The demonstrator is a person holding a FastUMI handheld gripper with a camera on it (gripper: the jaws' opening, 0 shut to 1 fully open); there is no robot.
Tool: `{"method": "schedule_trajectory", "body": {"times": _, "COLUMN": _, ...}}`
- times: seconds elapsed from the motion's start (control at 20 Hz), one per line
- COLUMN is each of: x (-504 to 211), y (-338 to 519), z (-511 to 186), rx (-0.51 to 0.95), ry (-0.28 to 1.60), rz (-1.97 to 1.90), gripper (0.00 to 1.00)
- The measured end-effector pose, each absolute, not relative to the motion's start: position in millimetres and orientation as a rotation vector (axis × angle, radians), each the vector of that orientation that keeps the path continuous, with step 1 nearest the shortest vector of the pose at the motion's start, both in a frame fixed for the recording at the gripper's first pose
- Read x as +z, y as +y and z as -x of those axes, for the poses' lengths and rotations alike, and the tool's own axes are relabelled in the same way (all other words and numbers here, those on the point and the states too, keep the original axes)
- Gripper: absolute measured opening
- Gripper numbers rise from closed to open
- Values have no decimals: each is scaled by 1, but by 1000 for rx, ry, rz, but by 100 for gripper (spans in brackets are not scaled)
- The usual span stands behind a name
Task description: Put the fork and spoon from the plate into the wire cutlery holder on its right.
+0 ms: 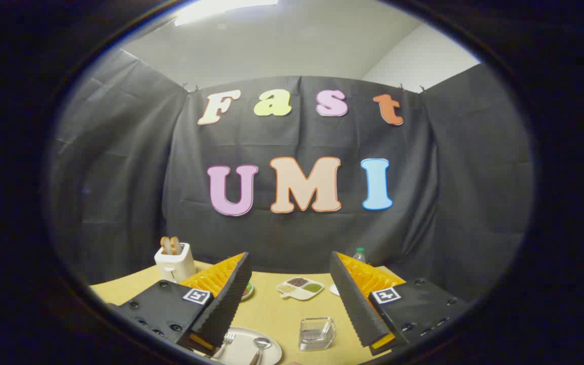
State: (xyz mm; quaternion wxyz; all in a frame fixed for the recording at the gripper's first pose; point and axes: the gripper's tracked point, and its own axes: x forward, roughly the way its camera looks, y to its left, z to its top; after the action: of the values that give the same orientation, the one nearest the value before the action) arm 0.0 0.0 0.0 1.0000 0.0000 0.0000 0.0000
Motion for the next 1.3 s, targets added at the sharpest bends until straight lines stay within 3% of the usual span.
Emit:
{"method": "schedule_trajectory", "body": {"times": 0.9, "x": -139, "y": 52, "z": 19, "rx": 112, "ry": 406, "rz": 59, "gripper": 99}}
{"method": "schedule_trajectory", "body": {"times": 1.3, "x": -72, "y": 65, "z": 10, "rx": 151, "ry": 214, "rz": -3, "gripper": 98}}
